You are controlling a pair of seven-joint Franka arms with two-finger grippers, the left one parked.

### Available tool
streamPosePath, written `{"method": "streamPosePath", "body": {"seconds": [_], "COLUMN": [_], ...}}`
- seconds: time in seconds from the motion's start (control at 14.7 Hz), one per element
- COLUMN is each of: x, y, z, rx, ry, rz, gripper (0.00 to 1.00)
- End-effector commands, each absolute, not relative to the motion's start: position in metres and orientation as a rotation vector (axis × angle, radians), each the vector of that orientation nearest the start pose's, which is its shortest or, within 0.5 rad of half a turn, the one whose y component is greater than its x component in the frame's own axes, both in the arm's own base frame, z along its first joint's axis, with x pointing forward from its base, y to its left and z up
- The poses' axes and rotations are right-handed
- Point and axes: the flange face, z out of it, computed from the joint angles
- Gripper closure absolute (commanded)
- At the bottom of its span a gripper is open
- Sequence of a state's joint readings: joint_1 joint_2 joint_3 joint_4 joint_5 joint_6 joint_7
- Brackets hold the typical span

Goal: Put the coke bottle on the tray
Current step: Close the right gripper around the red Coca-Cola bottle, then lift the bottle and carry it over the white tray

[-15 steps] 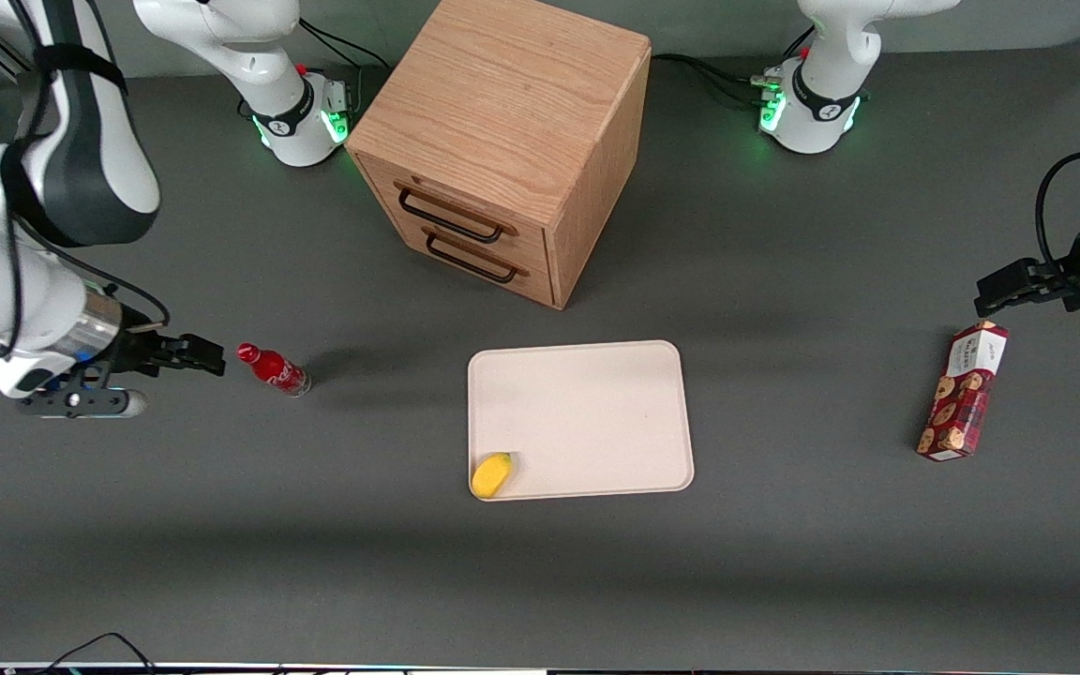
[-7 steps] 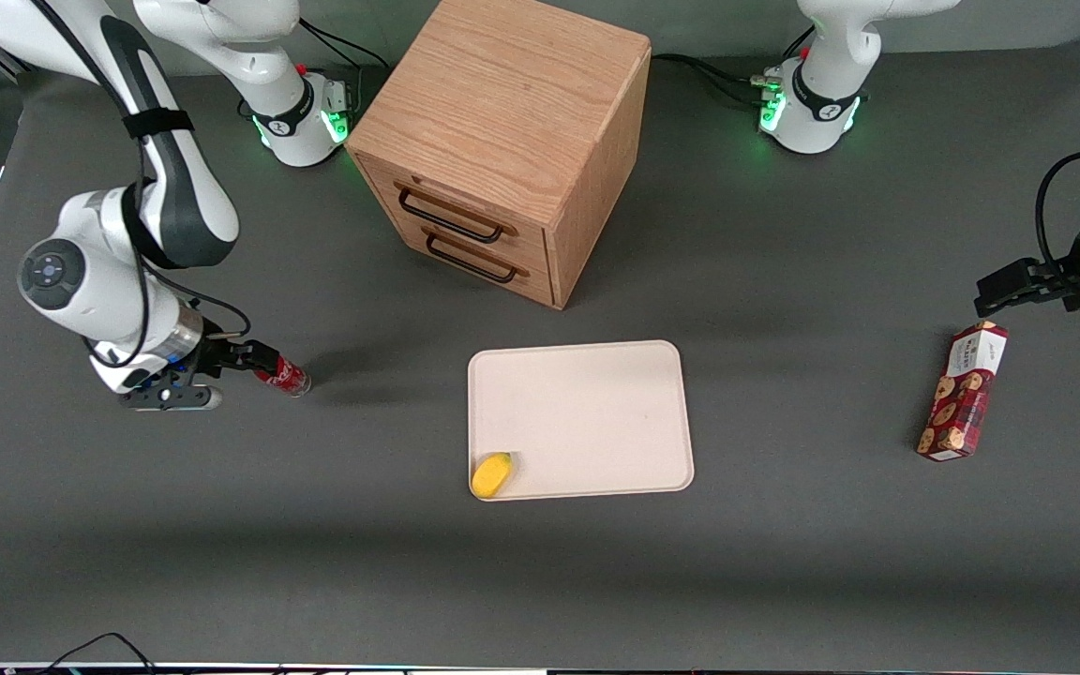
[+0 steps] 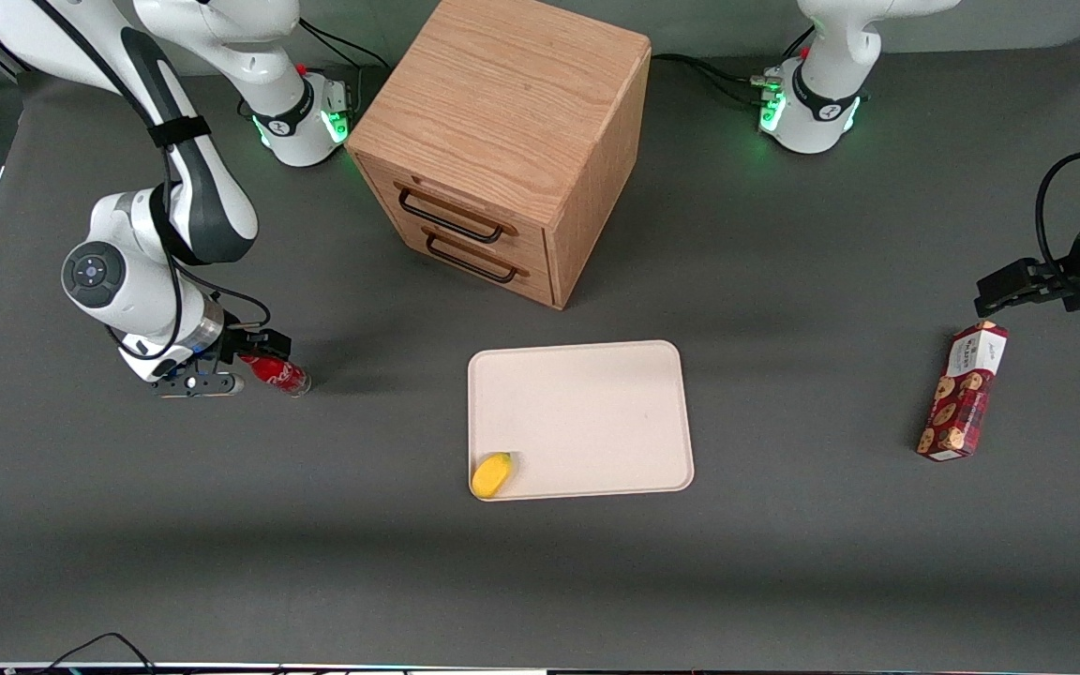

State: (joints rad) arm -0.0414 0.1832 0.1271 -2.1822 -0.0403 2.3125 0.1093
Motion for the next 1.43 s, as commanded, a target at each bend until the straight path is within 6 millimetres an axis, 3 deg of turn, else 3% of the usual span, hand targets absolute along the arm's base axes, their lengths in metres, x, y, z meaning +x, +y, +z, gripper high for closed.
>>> {"method": "streamPosePath", "body": {"seconds": [0.0, 0.14, 0.34, 0.48, 0.68, 0.82, 1.02, 1.22, 1.36], "x": [0.543, 0.544, 0.547, 0.547, 0.551, 0.562, 0.584, 0.584, 0.577], "y": [0.048, 0.048, 0.048, 0.052, 0.052, 0.054, 0.06, 0.088, 0.133], "z": [0.312, 0.313, 0.316, 0.315, 0.324, 0.354, 0.441, 0.526, 0.56], "rx": [-3.17, -3.169, -3.169, -3.167, -3.166, -3.176, -3.19, -3.189, -3.178], "ry": [0.013, 0.042, 0.07, 0.082, 0.09, 0.089, 0.093, 0.138, 0.158], "rz": [0.039, 0.033, 0.025, 0.025, 0.006, 0.047, 0.154, 0.199, 0.164], "gripper": [0.33, 0.57, 0.8, 1.0, 1.0, 1.0, 1.0, 1.0, 1.0]}}
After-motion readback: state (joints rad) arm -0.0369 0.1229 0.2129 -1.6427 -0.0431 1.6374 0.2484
